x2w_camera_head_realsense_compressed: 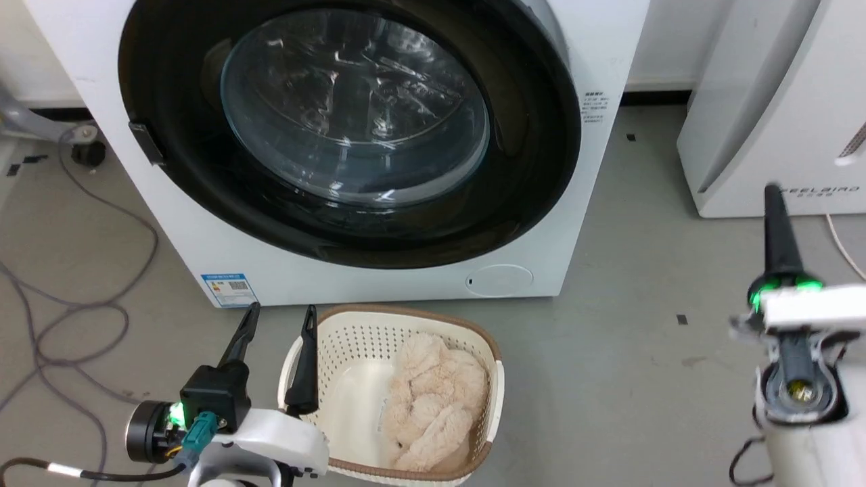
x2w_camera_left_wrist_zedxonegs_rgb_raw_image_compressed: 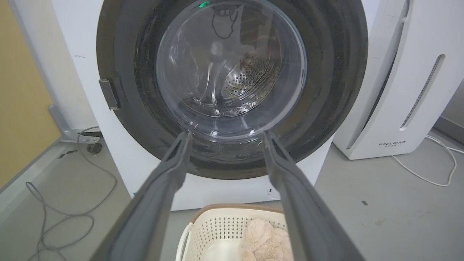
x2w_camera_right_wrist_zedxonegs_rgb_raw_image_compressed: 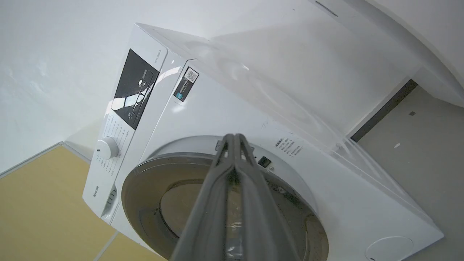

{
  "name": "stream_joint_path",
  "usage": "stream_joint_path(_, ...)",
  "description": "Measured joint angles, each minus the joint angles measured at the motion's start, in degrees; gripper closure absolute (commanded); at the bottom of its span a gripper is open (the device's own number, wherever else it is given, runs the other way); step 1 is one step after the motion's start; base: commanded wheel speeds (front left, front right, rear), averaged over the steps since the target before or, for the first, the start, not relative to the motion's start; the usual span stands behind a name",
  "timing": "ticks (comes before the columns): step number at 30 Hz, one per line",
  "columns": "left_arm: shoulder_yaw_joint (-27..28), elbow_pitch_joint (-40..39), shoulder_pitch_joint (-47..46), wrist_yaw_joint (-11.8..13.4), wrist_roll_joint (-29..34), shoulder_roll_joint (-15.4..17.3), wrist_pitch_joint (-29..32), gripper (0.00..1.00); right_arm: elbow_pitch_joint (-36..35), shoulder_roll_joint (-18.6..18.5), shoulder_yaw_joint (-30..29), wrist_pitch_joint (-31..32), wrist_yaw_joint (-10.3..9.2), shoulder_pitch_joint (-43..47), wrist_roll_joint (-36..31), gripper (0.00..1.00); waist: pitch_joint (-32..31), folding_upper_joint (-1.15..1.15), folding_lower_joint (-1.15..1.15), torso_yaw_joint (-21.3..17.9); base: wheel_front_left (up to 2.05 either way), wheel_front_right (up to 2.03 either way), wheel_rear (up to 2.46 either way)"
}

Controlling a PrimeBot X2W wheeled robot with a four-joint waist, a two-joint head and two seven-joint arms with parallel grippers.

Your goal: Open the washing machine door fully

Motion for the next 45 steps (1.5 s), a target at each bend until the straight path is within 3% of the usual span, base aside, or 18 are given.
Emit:
stream_joint_path(9, -0.60, -0.87, -2.02, -0.58, -0.10, -0.01, -0.97, 0.00, 7.86, -5.20, 3.74, -0.74, 0.00, -12.14, 12.33, 1.00, 2.91, 0.00, 0.00, 0.02, 0.00, 0.00, 0.00)
stream_joint_path(22, -1.79, -2.11, -4.81, -1.41, -0.44, -0.02, -2.56, 0.00, 23.60, -12.91, 19.74, 4.82, 0.00, -32.38, 24.21, 1.00, 7.34, 0.00, 0.00, 1.06, 0.00, 0.00, 0.00)
stream_joint_path(36, -2.12, -2.50, -6.93, -1.97, -0.51, -0.01, -4.20, 0.00, 39.79, -13.68, 37.05, 18.03, 0.00, -52.40, 31.79, 1.00, 11.67, 0.00, 0.00, 1.04, 0.00, 0.00, 0.00)
stream_joint_path(45, -2.77, -3.23, -8.73, -2.01, -0.60, -0.01, -5.26, 0.00, 46.57, -11.81, 45.24, 21.70, 0.00, -62.67, 36.55, 1.00, 14.99, 0.00, 0.00, 1.21, 0.00, 0.00, 0.00)
